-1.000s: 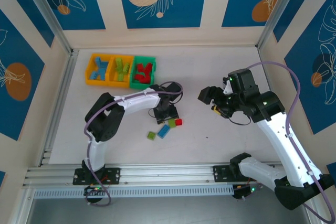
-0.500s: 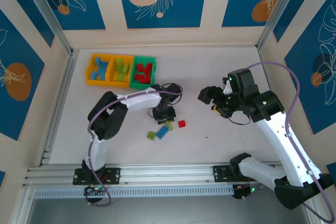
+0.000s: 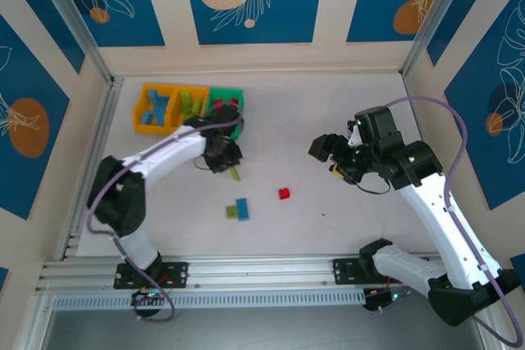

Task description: Sort the legos into containers by color

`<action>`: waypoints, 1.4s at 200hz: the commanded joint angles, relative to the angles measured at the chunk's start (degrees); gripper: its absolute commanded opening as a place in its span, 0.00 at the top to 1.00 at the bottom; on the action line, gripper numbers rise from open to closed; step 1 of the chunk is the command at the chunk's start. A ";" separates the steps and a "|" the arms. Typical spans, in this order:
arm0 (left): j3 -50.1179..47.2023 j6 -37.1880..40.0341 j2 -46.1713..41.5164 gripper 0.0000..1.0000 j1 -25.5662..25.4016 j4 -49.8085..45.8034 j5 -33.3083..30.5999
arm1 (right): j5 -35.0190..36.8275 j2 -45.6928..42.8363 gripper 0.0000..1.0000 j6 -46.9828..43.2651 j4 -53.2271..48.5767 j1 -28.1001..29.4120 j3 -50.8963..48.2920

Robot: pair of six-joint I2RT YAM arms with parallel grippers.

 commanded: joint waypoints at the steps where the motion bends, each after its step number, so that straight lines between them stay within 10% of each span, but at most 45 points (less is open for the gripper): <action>1: 3.48 6.00 -3.93 0.94 7.31 -3.33 -4.58 | -1.41 -0.51 0.22 1.00 -0.29 -0.30 -0.79; 79: 38.39 17.59 21.55 0.85 26.07 -11.15 -4.42 | -1.57 -0.52 0.22 0.48 -1.61 -0.29 1.25; 133: 51.97 18.21 26.73 0.40 28.34 -14.20 -0.70 | 2.26 -4.15 0.22 0.03 -3.15 -0.25 -0.95; 280: 6.09 42.25 -24.92 0.06 -4.98 -0.56 -2.48 | 2.52 16.99 0.20 -18.88 12.85 7.55 -11.24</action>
